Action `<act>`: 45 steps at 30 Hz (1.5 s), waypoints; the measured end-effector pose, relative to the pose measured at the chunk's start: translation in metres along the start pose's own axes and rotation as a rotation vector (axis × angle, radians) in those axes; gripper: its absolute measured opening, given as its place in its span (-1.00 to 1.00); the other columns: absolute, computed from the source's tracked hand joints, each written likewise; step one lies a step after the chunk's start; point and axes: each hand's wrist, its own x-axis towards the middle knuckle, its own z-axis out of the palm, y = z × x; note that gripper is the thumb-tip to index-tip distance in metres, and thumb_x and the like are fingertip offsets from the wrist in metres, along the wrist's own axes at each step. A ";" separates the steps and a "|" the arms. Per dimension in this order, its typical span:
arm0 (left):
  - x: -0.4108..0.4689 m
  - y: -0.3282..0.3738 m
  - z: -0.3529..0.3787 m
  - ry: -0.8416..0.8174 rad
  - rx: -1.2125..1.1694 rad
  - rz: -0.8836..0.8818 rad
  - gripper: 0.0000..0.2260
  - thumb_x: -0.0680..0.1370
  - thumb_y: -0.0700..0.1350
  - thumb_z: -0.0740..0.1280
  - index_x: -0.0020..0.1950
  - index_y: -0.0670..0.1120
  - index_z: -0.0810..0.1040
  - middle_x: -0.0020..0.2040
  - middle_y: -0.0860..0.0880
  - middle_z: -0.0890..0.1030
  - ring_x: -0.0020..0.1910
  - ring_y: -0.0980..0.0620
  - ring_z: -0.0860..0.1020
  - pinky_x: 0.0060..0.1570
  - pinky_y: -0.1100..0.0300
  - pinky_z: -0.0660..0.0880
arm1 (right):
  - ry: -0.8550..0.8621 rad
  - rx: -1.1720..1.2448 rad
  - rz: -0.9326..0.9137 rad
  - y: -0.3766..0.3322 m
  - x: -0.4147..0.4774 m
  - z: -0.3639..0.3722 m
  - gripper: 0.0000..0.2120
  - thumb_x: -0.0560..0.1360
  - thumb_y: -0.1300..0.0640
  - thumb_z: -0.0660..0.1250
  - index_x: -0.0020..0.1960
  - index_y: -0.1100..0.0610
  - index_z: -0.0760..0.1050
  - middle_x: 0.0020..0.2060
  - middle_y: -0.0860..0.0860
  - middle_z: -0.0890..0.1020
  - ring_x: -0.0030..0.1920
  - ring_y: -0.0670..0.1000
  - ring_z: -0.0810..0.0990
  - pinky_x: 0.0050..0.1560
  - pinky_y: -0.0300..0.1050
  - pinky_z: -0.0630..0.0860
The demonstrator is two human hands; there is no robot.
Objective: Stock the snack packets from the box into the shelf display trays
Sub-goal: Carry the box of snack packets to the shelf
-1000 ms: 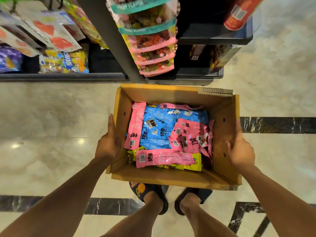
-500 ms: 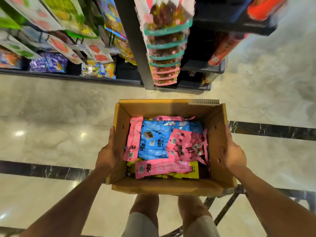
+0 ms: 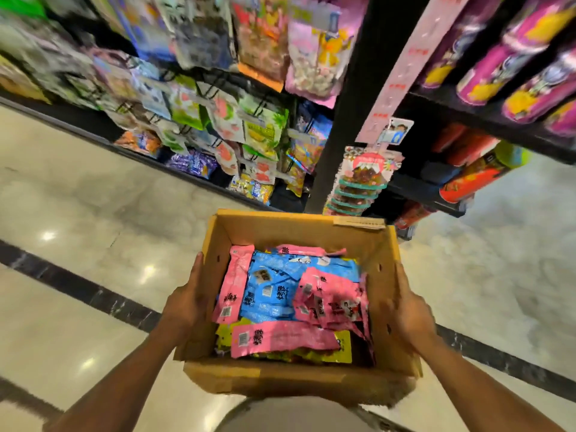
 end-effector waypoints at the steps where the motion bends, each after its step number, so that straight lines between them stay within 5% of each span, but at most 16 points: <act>1: -0.003 -0.003 -0.012 0.016 0.000 -0.012 -0.12 0.59 0.00 0.29 0.57 0.34 -0.38 -0.10 -0.19 0.70 -0.25 -0.18 0.66 -0.14 -0.12 0.64 | 0.018 0.011 -0.043 -0.013 0.003 -0.006 -0.27 0.58 0.04 0.26 0.62 -0.07 -0.07 -0.02 0.18 0.66 -0.07 0.29 0.65 -0.12 0.09 0.60; 5: -0.018 -0.023 -0.051 0.090 -0.039 -0.076 -0.13 0.66 -0.09 0.29 0.59 0.30 -0.37 0.07 -0.26 0.69 -0.13 -0.19 0.67 -0.06 -0.07 0.63 | 0.044 0.030 -0.195 -0.071 0.019 -0.021 -0.16 0.61 0.05 0.23 0.55 -0.31 -0.33 0.16 0.17 0.61 0.02 0.26 0.65 -0.11 0.02 0.55; 7: -0.025 -0.038 -0.068 0.145 -0.080 -0.119 -0.14 0.66 -0.05 0.30 0.59 0.32 -0.35 0.17 -0.27 0.66 -0.05 -0.22 0.68 0.01 -0.09 0.64 | 0.057 -0.019 -0.250 -0.103 0.033 -0.024 -0.06 0.55 0.09 0.28 0.54 -0.31 -0.39 0.02 0.22 0.65 -0.11 0.25 0.65 -0.17 0.04 0.57; 16: -0.054 -0.085 -0.134 0.359 -0.176 -0.364 -0.19 0.66 0.05 0.29 0.61 0.27 -0.30 0.12 -0.13 0.61 -0.20 0.09 0.51 -0.26 0.27 0.44 | 0.066 -0.156 -0.635 -0.283 0.094 -0.049 0.01 0.52 0.13 0.33 0.55 -0.25 -0.42 -0.18 0.20 0.68 -0.21 0.23 0.66 -0.22 0.10 0.57; 20: -0.055 -0.116 -0.153 0.446 -0.232 -0.461 -0.19 0.62 0.10 0.31 0.62 0.32 -0.25 0.16 -0.18 0.67 -0.07 -0.11 0.65 -0.16 0.17 0.50 | 0.034 -0.217 -0.789 -0.371 0.126 -0.047 0.08 0.51 0.11 0.38 0.51 -0.30 -0.48 -0.16 0.20 0.70 -0.21 0.26 0.67 -0.23 0.13 0.58; 26: -0.040 -0.151 -0.194 0.542 -0.280 -0.572 -0.16 0.55 0.16 0.25 0.58 0.36 -0.32 0.02 -0.07 0.70 -0.29 0.13 0.56 -0.28 0.25 0.49 | -0.062 -0.259 -1.013 -0.513 0.162 -0.046 0.03 0.54 0.09 0.40 0.55 -0.25 -0.39 -0.15 0.19 0.69 -0.20 0.21 0.67 -0.31 0.00 0.44; 30: -0.031 -0.170 -0.222 0.570 -0.274 -0.737 -0.11 0.53 0.07 0.28 0.57 0.35 -0.35 -0.02 -0.17 0.71 -0.19 -0.11 0.67 -0.29 0.17 0.48 | -0.092 -0.331 -1.114 -0.616 0.176 -0.044 -0.05 0.54 0.15 0.40 0.62 -0.10 -0.22 0.30 0.26 0.56 0.01 0.25 0.67 -0.11 0.04 0.52; 36: -0.020 -0.198 -0.274 0.656 -0.332 -0.893 -0.12 0.44 0.10 0.19 0.63 0.23 -0.27 -0.13 -0.11 0.62 -0.26 -0.10 0.58 -0.33 0.15 0.37 | -0.166 -0.409 -1.263 -0.763 0.189 -0.021 0.10 0.49 0.14 0.42 0.51 -0.32 -0.44 -0.29 0.13 0.65 -0.29 0.18 0.62 -0.36 0.01 0.46; 45: 0.024 -0.314 -0.367 0.769 -0.419 -0.968 -0.19 0.62 0.04 0.28 0.62 0.31 -0.27 0.10 -0.22 0.68 -0.09 -0.18 0.65 -0.17 0.09 0.46 | -0.151 -0.432 -1.352 -0.969 0.162 0.021 -0.02 0.49 0.21 0.32 0.59 -0.23 -0.29 -0.30 0.13 0.63 -0.36 0.19 0.57 -0.38 0.05 0.46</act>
